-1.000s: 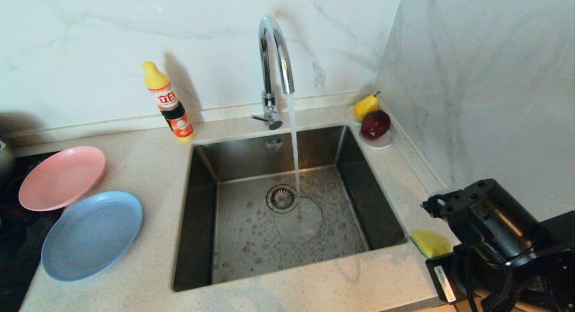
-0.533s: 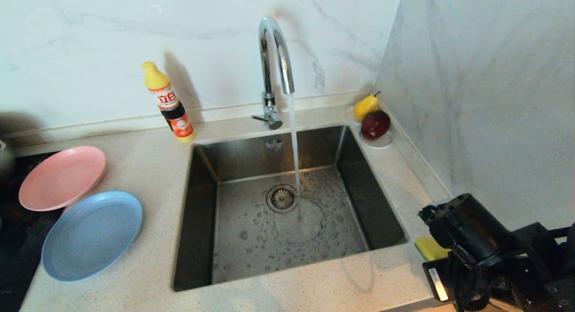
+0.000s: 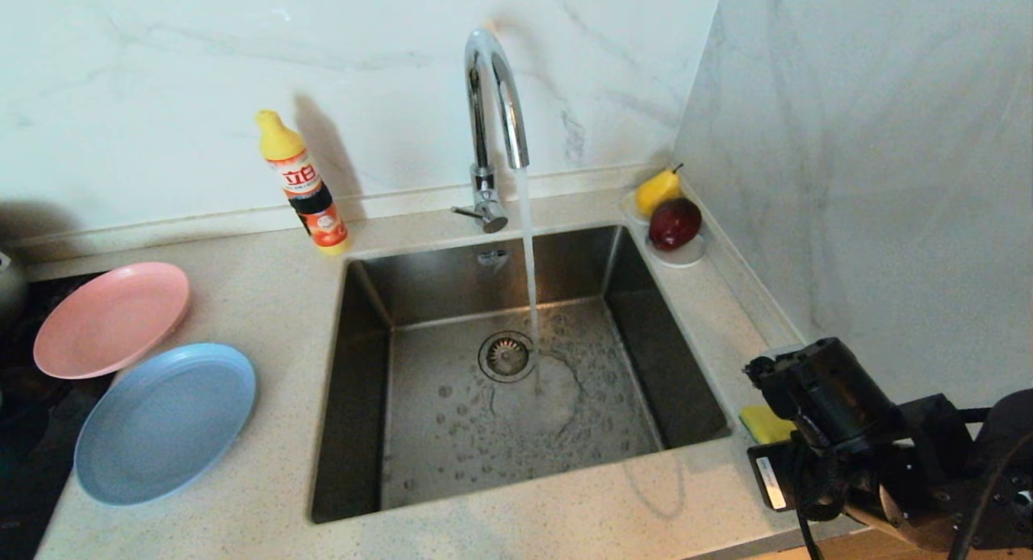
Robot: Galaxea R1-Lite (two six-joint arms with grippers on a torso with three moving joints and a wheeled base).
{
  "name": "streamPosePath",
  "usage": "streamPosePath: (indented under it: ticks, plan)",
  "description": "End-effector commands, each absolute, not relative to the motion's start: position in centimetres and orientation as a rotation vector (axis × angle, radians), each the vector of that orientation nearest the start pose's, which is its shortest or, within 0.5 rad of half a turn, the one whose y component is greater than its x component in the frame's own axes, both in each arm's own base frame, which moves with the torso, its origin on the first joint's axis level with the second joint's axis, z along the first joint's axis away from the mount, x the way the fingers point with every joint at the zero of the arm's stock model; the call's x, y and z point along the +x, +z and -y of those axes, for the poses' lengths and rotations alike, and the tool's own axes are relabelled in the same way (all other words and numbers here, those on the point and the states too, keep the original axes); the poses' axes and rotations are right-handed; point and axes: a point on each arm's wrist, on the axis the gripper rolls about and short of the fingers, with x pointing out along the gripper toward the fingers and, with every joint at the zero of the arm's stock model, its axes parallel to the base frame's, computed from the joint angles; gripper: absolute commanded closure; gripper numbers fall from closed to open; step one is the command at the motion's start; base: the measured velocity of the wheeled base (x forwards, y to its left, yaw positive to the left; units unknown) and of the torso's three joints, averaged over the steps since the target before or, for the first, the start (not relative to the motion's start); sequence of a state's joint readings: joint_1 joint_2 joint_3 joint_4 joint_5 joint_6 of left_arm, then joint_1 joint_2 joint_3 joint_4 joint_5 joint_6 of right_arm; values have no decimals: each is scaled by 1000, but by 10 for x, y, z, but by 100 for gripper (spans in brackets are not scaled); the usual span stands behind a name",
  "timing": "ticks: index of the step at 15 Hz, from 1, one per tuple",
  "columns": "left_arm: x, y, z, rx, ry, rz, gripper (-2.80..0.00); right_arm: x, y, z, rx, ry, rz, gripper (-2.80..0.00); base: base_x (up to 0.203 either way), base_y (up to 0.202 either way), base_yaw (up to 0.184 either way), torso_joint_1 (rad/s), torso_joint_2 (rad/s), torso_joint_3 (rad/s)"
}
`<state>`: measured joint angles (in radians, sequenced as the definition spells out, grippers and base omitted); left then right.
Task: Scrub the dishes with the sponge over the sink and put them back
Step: Put down the sponge
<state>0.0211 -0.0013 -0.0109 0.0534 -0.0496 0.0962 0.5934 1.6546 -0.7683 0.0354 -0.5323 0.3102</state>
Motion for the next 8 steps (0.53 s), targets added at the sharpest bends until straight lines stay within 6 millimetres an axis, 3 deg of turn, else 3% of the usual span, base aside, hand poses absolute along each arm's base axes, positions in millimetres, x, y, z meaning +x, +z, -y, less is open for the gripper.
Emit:
streamPosePath:
  ticks: [1,8]
  plan:
    - [-24,73,2,95,-31,-43,0,230,123,-128,-203,-95,-782,0,0,0,0,0,0,0]
    - [-24,73,2,95,-31,-43,0,256,118,-122,-201,-72,-723,0,0,0,0,0,0,0]
